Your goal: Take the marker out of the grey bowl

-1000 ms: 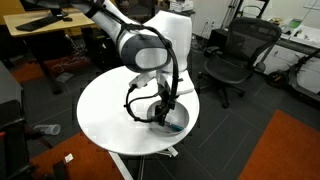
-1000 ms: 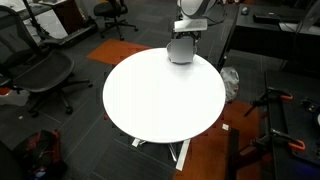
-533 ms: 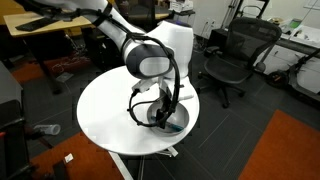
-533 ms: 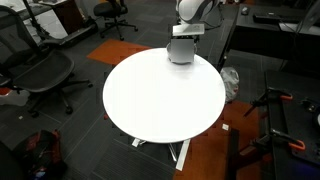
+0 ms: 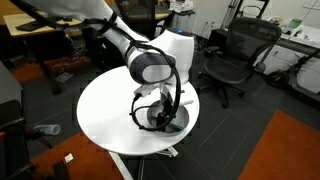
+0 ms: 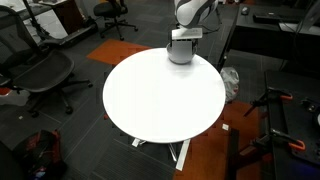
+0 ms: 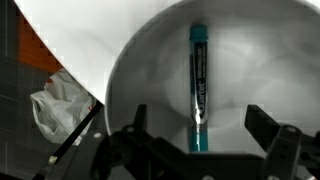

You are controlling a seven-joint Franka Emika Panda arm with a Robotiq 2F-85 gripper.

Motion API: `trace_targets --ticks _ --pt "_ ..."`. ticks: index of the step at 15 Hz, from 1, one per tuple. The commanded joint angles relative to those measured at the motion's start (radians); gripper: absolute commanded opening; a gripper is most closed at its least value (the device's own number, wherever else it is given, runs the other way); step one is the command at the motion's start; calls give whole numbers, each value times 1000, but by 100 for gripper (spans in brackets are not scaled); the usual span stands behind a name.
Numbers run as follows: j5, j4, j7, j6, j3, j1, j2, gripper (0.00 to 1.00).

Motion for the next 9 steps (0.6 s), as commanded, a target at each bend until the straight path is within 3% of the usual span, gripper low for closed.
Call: trace_targets --ticks 1,3,5,9 --pt "37 37 -37 1 3 -10 25 100" --pt "39 43 -38 -1 4 -10 31 100" --pt "40 48 -41 -2 5 -10 37 74" --pt "42 56 -40 -3 5 -10 45 42"
